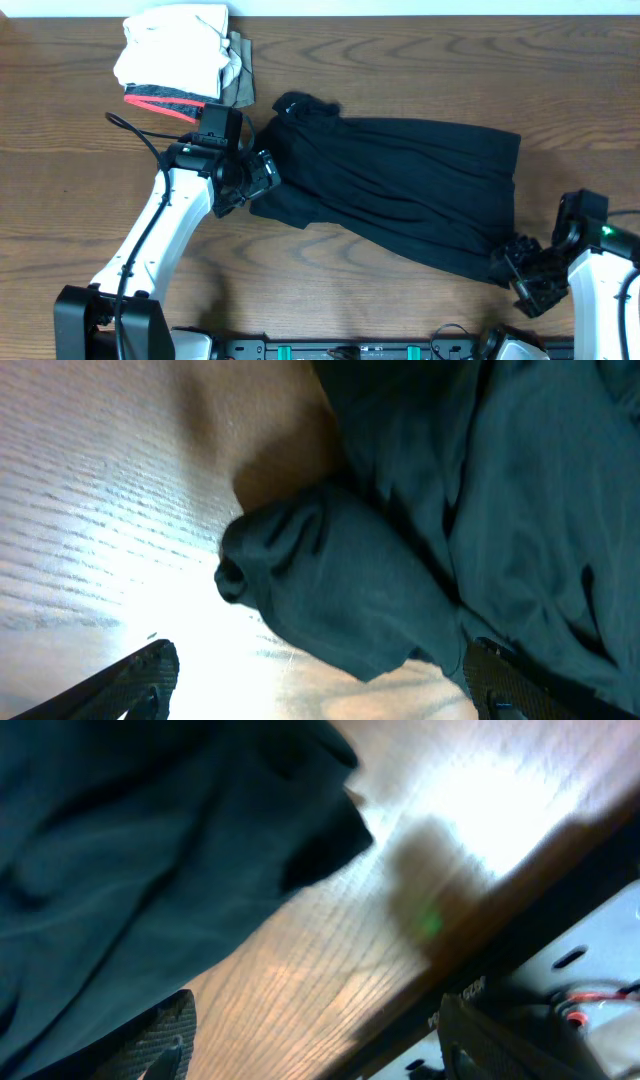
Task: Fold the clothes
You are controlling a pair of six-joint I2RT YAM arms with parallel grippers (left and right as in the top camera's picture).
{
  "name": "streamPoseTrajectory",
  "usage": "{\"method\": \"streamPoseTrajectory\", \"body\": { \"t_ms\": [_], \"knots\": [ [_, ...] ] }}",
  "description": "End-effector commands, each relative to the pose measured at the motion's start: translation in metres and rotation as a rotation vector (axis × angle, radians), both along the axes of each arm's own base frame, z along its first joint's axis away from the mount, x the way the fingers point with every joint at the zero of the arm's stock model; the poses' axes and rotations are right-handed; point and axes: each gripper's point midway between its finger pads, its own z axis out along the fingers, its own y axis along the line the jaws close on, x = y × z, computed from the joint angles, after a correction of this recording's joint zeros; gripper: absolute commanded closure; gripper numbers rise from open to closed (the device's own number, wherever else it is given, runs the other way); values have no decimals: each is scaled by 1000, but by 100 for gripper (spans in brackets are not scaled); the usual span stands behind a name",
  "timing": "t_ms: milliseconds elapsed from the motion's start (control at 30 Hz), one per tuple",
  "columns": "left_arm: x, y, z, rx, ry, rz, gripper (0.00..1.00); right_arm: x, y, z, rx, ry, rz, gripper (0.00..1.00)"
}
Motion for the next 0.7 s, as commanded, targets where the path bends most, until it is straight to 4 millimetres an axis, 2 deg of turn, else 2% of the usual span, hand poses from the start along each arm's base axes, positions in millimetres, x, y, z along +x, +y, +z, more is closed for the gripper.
{"method": "streamPoseTrajectory", "body": {
  "t_ms": [0,300,400,667],
  "knots": [
    [-7,-2,-2,-11,19,-42,8,-9,9,-13,24,42,-96,24],
    [-13,-1,-26,2,99,-41,8,-18,24,-36,93,49,-108,24],
    [-14,-1,-30,4,115,-41,8,-21,23,-43,82,60,-149,24],
    [-14,-1,-31,5,117,-41,7,-3,16,-64,46,-30,-228,24]
  ]
}}
